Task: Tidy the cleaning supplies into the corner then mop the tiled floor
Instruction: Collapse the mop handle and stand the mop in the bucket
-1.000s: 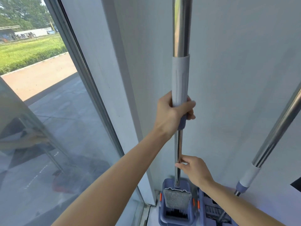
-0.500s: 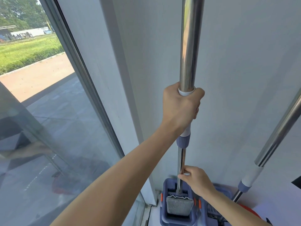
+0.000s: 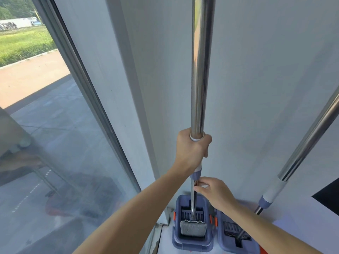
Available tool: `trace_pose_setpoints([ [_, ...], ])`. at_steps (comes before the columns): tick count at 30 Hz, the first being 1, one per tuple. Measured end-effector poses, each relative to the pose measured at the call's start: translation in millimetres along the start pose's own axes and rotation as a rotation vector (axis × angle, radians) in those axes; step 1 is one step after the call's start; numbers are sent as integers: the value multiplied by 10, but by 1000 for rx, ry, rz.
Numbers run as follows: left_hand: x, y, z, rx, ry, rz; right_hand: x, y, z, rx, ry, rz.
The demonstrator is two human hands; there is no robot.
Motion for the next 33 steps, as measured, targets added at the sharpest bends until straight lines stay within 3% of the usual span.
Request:
trace_pose_setpoints([
  [9,261,98,540,198,127,81,79,63,-122,-43,-21,-13],
  [15,480,35,1088,334,213,119,293,-27,-174,-55,146,-116],
  [19,594,-57,1478,402,291,142,699,-141,81,36,227,-291],
  [27,526,-270,1959,500,365,142,1210,-411,1038,362,337,-222],
  [33,537,-240,1945,489,403,123,1265,-280,1185,384,429,-297],
])
Point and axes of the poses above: each hand's wrist, its own y-axis towards the middle knuckle, its own x-axis out of the back of the hand, z = x × y, the point moved 6 cm from there along y, towards the middle knuckle, and after that the axes turned 14 degrees about -y, right-handed, at the moved point
